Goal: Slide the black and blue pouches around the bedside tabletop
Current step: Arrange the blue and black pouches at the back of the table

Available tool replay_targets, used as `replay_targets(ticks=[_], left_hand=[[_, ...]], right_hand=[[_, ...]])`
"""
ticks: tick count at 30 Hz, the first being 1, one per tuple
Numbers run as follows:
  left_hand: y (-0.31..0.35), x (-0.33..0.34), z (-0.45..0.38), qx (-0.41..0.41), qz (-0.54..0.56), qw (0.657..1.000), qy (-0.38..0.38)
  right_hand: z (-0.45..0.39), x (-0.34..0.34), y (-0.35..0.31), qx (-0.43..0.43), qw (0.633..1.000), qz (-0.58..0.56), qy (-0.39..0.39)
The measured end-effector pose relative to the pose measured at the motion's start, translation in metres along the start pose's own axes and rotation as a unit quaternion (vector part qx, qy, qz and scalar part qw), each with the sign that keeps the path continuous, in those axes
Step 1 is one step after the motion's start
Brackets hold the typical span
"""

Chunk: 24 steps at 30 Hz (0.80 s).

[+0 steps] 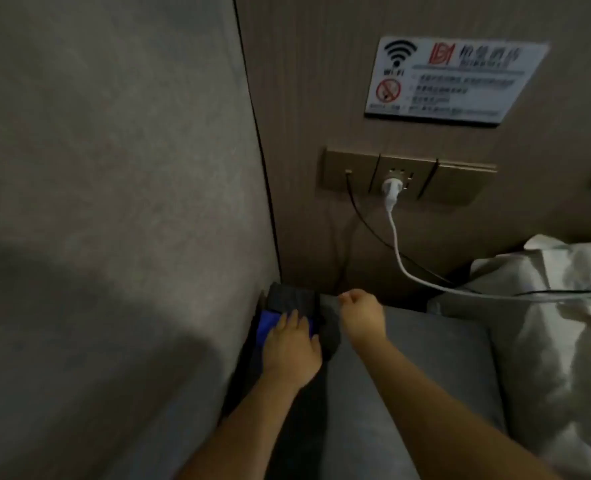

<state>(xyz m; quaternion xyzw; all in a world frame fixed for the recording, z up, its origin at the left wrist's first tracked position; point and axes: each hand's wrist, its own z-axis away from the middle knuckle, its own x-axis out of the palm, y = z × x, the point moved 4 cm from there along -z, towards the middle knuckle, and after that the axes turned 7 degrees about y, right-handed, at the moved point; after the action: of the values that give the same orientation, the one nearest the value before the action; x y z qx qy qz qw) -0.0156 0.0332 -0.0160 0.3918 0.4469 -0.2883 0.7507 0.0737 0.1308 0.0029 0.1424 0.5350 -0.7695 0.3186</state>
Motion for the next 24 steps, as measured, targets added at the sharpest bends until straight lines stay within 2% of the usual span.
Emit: replay_targets(ticks=[3,5,8,11,14,17,20,24], left_hand=[[-0.018,0.034,0.003,0.0,-0.04,0.998,-0.054],[-0.025,0.05,0.003,0.003,-0.065,0.996,-0.062],[-0.026,0.063,0.0,0.021,-0.097,0.994,-0.048],[-0.026,0.066,0.004,0.018,-0.12,0.99,-0.075],[-0.025,0.067,0.002,0.025,-0.142,0.983,-0.11],[-0.027,0.067,0.002,0.033,-0.076,0.994,-0.068],[-0.028,0.069,0.003,0.038,-0.106,0.992,-0.052],[-0.028,0.07,0.003,0.05,-0.103,0.993,-0.02]], right_hand=[[-0.009,0.025,0.011,-0.069,0.989,0.123,0.036],[-0.009,0.048,0.01,-0.15,0.973,0.177,0.005],[-0.016,0.086,0.0,-0.252,0.933,0.241,-0.086],[-0.02,0.125,-0.001,-0.276,0.898,0.3,-0.164],[-0.025,0.141,0.012,-0.291,0.882,0.338,-0.153],[-0.025,0.138,0.022,-0.327,0.872,0.344,-0.123],[-0.025,0.131,0.019,-0.326,0.873,0.341,-0.124],[-0.019,0.127,0.018,-0.372,0.812,0.428,-0.137]])
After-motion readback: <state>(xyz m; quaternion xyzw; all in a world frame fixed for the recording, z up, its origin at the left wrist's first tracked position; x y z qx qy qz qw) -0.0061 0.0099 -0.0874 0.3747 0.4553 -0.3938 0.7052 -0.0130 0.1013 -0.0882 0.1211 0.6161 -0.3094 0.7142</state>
